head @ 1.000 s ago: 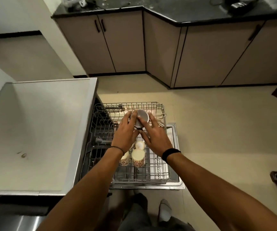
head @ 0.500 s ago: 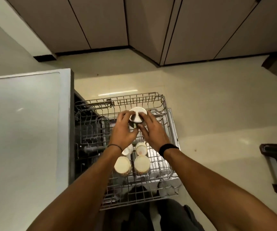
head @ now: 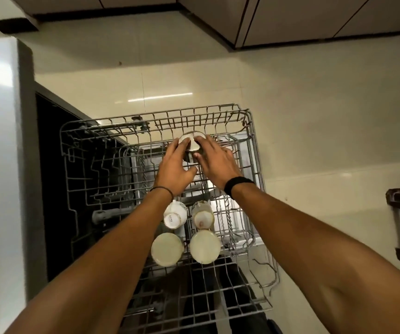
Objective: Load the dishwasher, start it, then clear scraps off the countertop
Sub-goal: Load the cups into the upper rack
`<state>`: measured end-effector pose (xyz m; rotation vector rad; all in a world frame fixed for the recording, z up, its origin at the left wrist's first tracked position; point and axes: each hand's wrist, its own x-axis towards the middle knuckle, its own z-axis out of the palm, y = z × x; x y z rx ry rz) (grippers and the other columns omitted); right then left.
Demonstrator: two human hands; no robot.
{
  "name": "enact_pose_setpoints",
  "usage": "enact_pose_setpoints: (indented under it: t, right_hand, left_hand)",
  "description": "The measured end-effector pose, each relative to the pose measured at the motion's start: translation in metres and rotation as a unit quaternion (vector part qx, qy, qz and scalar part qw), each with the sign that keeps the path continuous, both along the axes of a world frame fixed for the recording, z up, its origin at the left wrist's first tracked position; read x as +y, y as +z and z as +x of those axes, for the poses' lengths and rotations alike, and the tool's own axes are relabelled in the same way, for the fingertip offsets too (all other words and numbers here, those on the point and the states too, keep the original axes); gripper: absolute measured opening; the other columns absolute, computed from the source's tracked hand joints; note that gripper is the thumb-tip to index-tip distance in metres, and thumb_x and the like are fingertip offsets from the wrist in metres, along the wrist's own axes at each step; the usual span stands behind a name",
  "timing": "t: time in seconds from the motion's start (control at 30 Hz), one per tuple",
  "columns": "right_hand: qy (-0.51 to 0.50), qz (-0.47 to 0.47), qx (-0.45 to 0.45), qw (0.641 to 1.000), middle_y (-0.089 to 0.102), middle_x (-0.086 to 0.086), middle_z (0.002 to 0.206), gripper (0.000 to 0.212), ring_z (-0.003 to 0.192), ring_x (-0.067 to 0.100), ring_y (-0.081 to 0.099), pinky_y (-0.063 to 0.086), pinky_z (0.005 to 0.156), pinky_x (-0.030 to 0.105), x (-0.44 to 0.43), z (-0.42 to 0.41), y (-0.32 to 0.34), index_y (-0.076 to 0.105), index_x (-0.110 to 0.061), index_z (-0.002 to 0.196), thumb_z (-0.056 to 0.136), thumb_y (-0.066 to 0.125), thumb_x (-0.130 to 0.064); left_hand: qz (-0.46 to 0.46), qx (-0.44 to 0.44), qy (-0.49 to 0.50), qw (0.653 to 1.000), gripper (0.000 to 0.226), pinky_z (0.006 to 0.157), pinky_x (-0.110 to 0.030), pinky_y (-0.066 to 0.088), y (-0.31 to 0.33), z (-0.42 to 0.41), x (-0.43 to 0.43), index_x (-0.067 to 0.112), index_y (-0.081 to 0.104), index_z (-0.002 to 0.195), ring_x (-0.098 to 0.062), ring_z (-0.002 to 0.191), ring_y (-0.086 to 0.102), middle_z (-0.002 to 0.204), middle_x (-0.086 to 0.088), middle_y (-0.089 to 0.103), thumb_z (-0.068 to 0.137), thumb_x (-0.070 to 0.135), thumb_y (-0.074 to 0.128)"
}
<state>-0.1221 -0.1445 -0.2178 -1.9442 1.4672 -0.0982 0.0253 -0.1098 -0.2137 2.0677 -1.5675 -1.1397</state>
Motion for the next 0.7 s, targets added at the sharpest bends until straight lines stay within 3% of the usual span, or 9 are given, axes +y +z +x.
enact_pose_setpoints:
  t: [0.07, 0.23, 0.4, 0.7]
  right_hand:
    - [-0.003, 0.008, 0.004, 1.000, 0.026, 0.010, 0.163, 0.050, 0.146, 0.027, 0.033, 0.023, 0.120, 0.051, -0.009, 0.002, -0.011, 0.028, -0.027, 0.155, 0.107, 0.040, -0.033]
    - [-0.021, 0.026, -0.012, 0.999, 0.038, 0.007, 0.156, 0.050, 0.132, 0.029, 0.051, 0.035, 0.114, 0.054, -0.031, 0.007, -0.034, 0.031, -0.028, 0.152, 0.104, 0.045, -0.032]
    - [-0.032, 0.030, -0.010, 0.999, 0.035, 0.005, 0.157, 0.050, 0.133, 0.030, 0.050, 0.038, 0.111, 0.053, -0.033, 0.006, -0.045, 0.030, -0.029, 0.153, 0.105, 0.045, -0.033]
    - [-0.031, 0.044, -0.011, 0.999, 0.025, 0.008, 0.163, 0.056, 0.137, 0.033, 0.046, 0.038, 0.111, 0.054, -0.028, 0.006, -0.038, 0.023, -0.029, 0.157, 0.105, 0.042, -0.038]
  left_hand:
    - [0.005, -0.009, -0.003, 1.000, 0.080, 0.118, -0.047, 0.035, -0.009, 0.000, -0.008, 0.029, 0.033, 0.157, -0.031, 0.146, 0.036, 0.166, -0.004, 0.023, 0.087, 0.017, 0.069]
    - [0.015, -0.010, -0.001, 1.000, 0.076, 0.116, -0.044, 0.039, -0.027, -0.001, -0.029, 0.024, 0.034, 0.157, -0.031, 0.145, 0.037, 0.164, -0.008, 0.026, 0.089, 0.021, 0.068]
    - [0.007, -0.029, 0.000, 1.000, 0.070, 0.112, -0.040, 0.039, -0.032, -0.004, -0.036, 0.020, 0.039, 0.154, -0.032, 0.143, 0.039, 0.164, -0.008, 0.028, 0.091, 0.020, 0.067]
    - [0.027, -0.057, -0.055, 0.996, 0.081, 0.111, -0.042, 0.041, -0.025, 0.002, -0.032, 0.025, 0.025, 0.160, -0.035, 0.147, 0.034, 0.169, -0.007, 0.012, 0.091, 0.020, 0.068]
